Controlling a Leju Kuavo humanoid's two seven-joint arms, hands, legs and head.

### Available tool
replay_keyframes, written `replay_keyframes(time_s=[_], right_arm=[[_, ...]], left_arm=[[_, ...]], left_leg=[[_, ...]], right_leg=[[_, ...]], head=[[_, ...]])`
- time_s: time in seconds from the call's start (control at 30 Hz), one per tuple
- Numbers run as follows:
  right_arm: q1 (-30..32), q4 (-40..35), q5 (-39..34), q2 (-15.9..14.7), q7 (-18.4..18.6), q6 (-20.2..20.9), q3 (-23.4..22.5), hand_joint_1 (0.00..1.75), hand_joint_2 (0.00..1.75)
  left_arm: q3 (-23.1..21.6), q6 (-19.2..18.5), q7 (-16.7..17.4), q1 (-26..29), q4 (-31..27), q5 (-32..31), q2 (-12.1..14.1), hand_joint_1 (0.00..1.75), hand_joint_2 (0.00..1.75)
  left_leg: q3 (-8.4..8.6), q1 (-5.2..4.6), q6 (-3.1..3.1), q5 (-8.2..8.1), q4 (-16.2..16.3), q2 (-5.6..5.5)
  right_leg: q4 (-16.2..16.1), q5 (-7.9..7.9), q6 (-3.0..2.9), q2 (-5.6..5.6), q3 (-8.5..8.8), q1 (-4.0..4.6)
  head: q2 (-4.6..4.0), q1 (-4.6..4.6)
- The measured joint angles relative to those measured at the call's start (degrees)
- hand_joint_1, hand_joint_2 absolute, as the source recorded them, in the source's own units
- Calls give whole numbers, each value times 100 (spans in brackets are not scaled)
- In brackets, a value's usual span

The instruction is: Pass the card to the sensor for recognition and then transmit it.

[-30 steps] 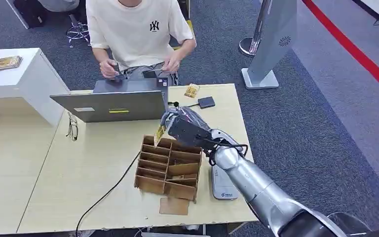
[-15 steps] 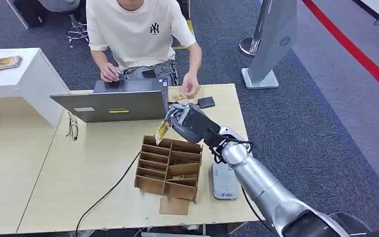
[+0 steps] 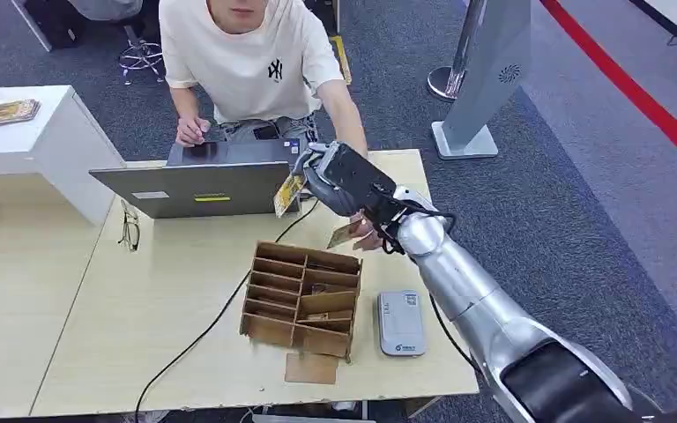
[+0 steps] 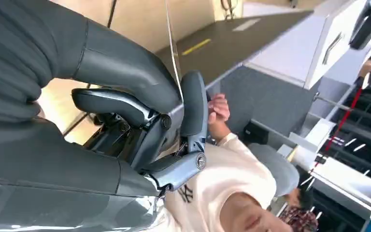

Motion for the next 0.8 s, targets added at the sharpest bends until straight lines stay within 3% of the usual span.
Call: replay_keyframes(time_s=[0.8], right_arm=[[-1436, 2083, 35, 428, 363, -271, -120, 175, 175]], left_arm=[[-288, 240, -31, -89, 439, -55, 229, 0, 0]], left_leg=[[0, 0, 0, 1, 1, 0]], right_leg=[[2, 1, 0, 0, 0, 0]], head=[[0, 2]])
